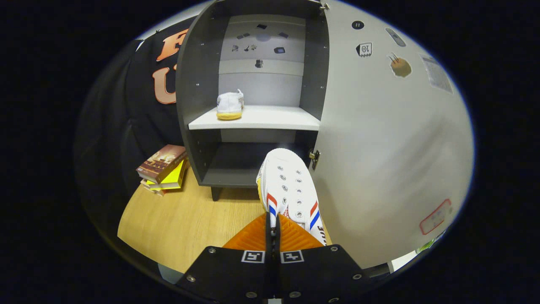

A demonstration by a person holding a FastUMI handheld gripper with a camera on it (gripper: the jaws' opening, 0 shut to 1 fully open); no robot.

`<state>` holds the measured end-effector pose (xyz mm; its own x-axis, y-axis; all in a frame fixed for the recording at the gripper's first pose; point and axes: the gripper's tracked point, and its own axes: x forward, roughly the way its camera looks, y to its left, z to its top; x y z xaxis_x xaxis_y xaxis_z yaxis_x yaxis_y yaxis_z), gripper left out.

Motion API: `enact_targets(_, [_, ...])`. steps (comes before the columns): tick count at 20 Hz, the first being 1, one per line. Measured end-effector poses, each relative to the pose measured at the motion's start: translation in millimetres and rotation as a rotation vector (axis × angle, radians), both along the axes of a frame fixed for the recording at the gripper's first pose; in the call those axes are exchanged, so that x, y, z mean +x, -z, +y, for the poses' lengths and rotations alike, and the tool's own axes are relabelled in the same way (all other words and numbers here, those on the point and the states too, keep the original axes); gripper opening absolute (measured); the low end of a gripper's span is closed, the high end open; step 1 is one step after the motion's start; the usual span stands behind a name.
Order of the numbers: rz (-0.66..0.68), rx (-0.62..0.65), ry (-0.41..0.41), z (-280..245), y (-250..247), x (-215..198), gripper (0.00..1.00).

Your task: Open the shoe cabinet door, grab the shoes and put them into the shoe cabinet, then close the shoe cabinet door.

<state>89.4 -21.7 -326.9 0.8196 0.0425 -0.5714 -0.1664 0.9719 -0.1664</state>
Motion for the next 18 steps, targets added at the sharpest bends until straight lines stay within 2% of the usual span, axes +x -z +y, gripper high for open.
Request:
enact_targets(5, [-0.071,0.039,-0.038,25.1,-71.6,17.8,0.0])
enact_targets(9, [-0.118,0.029,-0.081,55.1,-104.2,44.1,0.0])
enact_targets(13, [-0.171,0.005,-0.089,63.5,-134.9,86.9,0.0])
enact_targets(18, [-0.195,-0.015,-0.093,76.2,-147.2,147.9,0.0])
